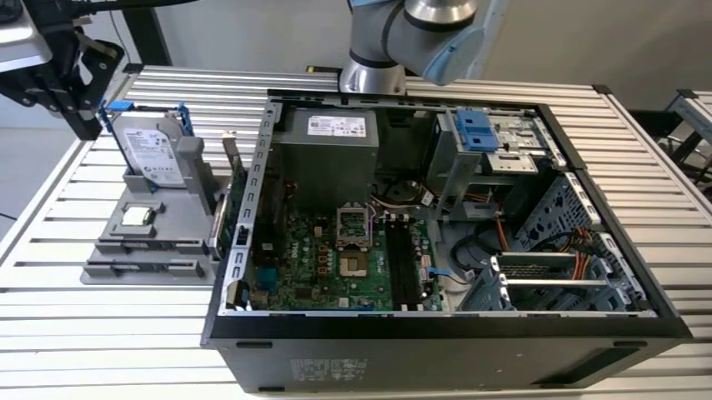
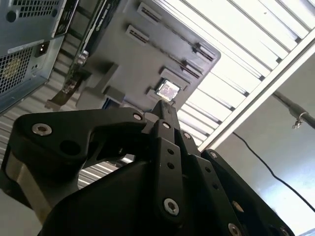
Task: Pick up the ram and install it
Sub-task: 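Reach for the ram, then pick up the ram and move it above insertion slot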
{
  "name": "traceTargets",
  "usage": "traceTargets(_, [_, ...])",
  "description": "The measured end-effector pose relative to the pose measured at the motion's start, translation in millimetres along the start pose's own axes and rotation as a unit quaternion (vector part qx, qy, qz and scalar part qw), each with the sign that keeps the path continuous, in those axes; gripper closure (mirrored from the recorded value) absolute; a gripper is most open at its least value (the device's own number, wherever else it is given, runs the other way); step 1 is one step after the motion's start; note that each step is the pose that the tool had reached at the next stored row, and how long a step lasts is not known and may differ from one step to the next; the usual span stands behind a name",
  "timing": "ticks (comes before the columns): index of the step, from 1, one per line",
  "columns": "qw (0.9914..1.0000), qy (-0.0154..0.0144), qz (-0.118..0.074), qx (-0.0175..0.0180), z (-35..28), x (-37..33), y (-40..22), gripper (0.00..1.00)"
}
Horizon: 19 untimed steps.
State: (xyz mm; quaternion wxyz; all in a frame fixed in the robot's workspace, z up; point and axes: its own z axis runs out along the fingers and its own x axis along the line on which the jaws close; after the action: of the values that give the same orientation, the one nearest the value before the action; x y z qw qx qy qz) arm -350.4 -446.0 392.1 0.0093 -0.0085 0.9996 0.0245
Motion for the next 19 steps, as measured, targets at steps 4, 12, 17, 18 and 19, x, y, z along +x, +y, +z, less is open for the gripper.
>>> traceTargets(4, [1.00000, 0.0000, 0.000, 0.0000, -0.3, 0.5, -4.6, 1.00])
traceTargets(12, [1.00000, 0.0000, 0.000, 0.0000, -0.2, 0.6, -4.6, 1.00])
traceTargets(17, [1.00000, 0.0000, -0.001, 0.0000, -0.2, 0.6, -4.6, 1.00])
traceTargets(18, [1.00000, 0.0001, -0.001, 0.0000, -0.2, 0.6, -4.6, 1.00])
traceTargets(19, [1.00000, 0.0001, -0.003, -0.0001, -0.3, 0.6, -4.6, 1.00])
